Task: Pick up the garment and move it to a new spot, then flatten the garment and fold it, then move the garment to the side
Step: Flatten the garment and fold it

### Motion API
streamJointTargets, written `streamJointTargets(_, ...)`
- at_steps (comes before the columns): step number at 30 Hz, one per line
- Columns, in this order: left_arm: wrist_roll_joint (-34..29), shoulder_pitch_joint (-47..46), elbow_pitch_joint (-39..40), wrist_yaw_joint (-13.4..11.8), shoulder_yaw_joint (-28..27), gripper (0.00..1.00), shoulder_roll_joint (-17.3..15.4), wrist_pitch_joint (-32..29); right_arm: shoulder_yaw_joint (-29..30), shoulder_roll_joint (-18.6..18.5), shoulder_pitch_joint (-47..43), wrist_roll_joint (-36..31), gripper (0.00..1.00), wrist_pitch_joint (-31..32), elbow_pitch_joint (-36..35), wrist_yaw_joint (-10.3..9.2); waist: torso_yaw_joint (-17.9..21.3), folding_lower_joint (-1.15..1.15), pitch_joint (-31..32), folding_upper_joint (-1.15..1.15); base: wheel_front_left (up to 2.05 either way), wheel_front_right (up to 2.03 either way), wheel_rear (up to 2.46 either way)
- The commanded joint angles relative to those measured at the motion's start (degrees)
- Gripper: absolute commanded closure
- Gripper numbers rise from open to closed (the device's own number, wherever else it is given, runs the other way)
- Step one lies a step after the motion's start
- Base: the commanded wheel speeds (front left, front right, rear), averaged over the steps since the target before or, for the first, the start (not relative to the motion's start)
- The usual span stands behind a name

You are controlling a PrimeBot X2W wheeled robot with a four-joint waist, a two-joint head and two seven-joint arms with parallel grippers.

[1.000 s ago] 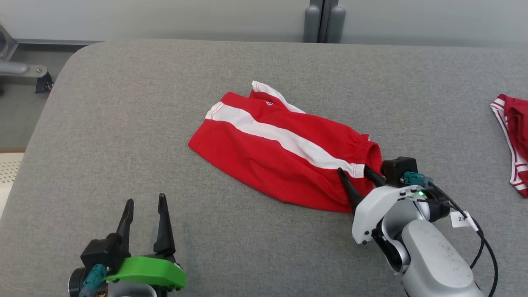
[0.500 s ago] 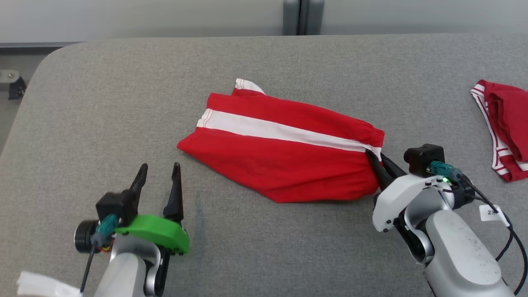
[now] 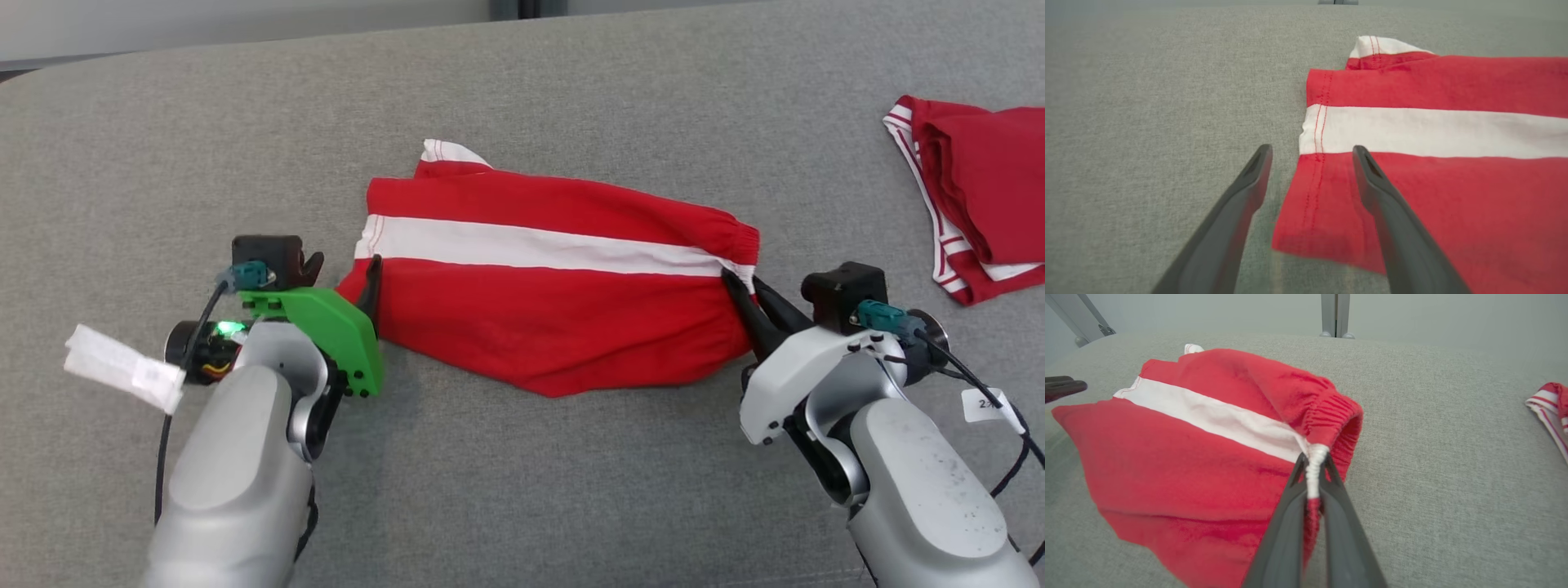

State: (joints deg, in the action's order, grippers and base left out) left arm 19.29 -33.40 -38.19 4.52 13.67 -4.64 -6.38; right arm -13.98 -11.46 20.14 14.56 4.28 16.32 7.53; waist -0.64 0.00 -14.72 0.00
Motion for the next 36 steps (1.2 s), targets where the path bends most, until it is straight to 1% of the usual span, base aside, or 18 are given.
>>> streamJointTargets(1, 0.28, -2.29, -1.41, 0.29, 0.32, 0.0, -0.3, -1.27, -0.56, 0.19, 0.73, 0.6, 1.0, -0.47, -0.34, -0.09, 2.01, 0.0, -1.98, 0.0, 0.0, 0.0, 0.0)
streamJointTargets(5, -0.02, -6.52, -5.06, 0.33, 0.8, 0.0, -0.83, -3.78, -1.99, 0.55, 1.6, 0.52, 1.0, -1.05, -0.62, -0.09, 3.1, 0.0, -3.26, 0.0, 0.0, 0.0, 0.0)
streamJointTargets(12, 0.21, -10.75, -9.49, -1.05, 0.95, 0.0, -0.98, -6.61, -3.47, 0.9, 2.28, 0.45, 1.0, -2.01, -0.92, -0.09, 4.36, 0.0, -4.3, 0.0, 0.0, 0.0, 0.0)
streamJointTargets(18, 0.78, -11.21, -10.62, -0.42, 2.05, 0.0, -0.49, -7.53, -4.08, 1.24, 1.71, 0.41, 1.0, -2.88, -0.98, -0.09, 4.69, 0.0, -4.29, 0.0, 0.0, 0.0, 0.0)
streamJointTargets(19, 0.78, -11.19, -10.62, -0.49, 2.11, 0.04, -0.42, -7.48, -4.09, 1.28, 1.54, 0.42, 1.0, -2.93, -0.94, -0.09, 4.67, 0.0, -4.23, 0.0, 0.0, 0.0, 0.0)
streamJointTargets(21, 0.94, -11.14, -10.2, -0.62, 2.13, 0.27, -0.26, -6.89, -4.07, 1.39, 1.22, 0.45, 1.0, -3.14, -0.83, -0.09, 4.61, 0.0, -4.11, 0.0, 0.0, 0.0, 0.0)
streamJointTargets(22, 1.09, -11.03, -9.99, -0.75, 2.14, 0.33, -0.25, -6.63, -4.03, 1.43, 1.09, 0.51, 1.0, -3.18, -0.76, -0.09, 4.55, 0.0, -4.02, 0.0, 0.0, 0.0, 0.0)
streamJointTargets(24, 1.18, -10.79, -9.57, -0.98, 2.18, 0.35, -0.22, -6.3, -3.99, 1.53, 0.85, 0.54, 1.0, -3.38, -0.66, -0.09, 4.42, 0.0, -3.84, 0.0, 0.0, 0.0, 0.0)
streamJointTargets(25, 1.29, -10.64, -9.43, -1.01, 2.21, 0.4, -0.2, -6.22, -3.99, 1.59, 0.69, 0.53, 1.0, -3.43, -0.65, -0.09, 4.37, 0.0, -3.76, 0.0, 0.0, 0.0, 0.0)
streamJointTargets(26, 1.36, -10.49, -9.24, -1.04, 2.24, 0.4, -0.18, -6.11, -3.96, 1.63, 0.51, 0.49, 1.0, -3.38, -0.62, -0.09, 4.3, 0.0, -3.66, 0.0, 0.0, 0.0, 0.0)
streamJointTargets(27, 1.49, -10.3, -9.06, -1.07, 2.27, 0.4, -0.2, -6.14, -3.94, 1.67, 0.33, 0.47, 1.0, -3.4, -0.59, -0.09, 4.21, 0.0, -3.56, 0.0, 0.0, 0.0, 0.0)
streamJointTargets(29, 1.69, -9.9, -8.72, -1.2, 2.29, 0.33, -0.33, -6.07, -3.94, 1.77, 0.19, 0.5, 1.0, -3.45, -0.53, -0.09, 4.04, 0.0, -3.38, 0.0, 0.0, 0.0, 0.0)
streamJointTargets(30, 1.72, -9.64, -8.52, -1.18, 2.32, 0.31, -0.35, -6.06, -3.98, 1.84, 0.16, 0.5, 1.0, -3.42, -0.51, -0.09, 3.96, 0.0, -3.28, 0.0, 0.0, 0.0, 0.0)
streamJointTargets(31, 1.82, -9.48, -8.35, -1.19, 2.33, 0.33, -0.35, -6.04, -3.98, 1.9, 0.13, 0.48, 1.0, -3.41, -0.5, -0.09, 3.89, 0.0, -3.2, 0.0, 0.0, 0.0, 0.0)
streamJointTargets(32, 2.1, -9.28, -8.08, -1.01, 2.3, 0.38, -0.32, -6.08, -3.98, 1.95, 0.06, 0.46, 1.0, -3.38, -0.5, -0.09, 3.82, 0.0, -3.11, 0.0, 0.0, 0.0, 0.0)
streamJointTargets(33, 2.35, -9.09, -7.89, -0.83, 2.33, 0.46, -0.28, -6.21, -3.97, 1.98, -0.02, 0.44, 1.0, -3.37, -0.5, -0.09, 3.75, 0.0, -3.04, 0.0, 0.0, 0.0, 0.0)
streamJointTargets(34, 2.56, -8.88, -7.71, -0.69, 2.43, 0.53, -0.22, -6.43, -3.94, 2.01, -0.14, 0.43, 1.0, -3.35, -0.48, -0.09, 3.69, 0.0, -2.95, 0.0, 0.0, 0.0, 0.0)
streamJointTargets(36, 2.87, -8.4, -7.44, -0.6, 2.59, 0.63, -0.17, -6.57, -4.02, 2.03, -0.24, 0.55, 1.0, -3.36, -0.42, -0.09, 3.63, 0.0, -2.81, 0.0, 0.0, 0.0, 0.0)
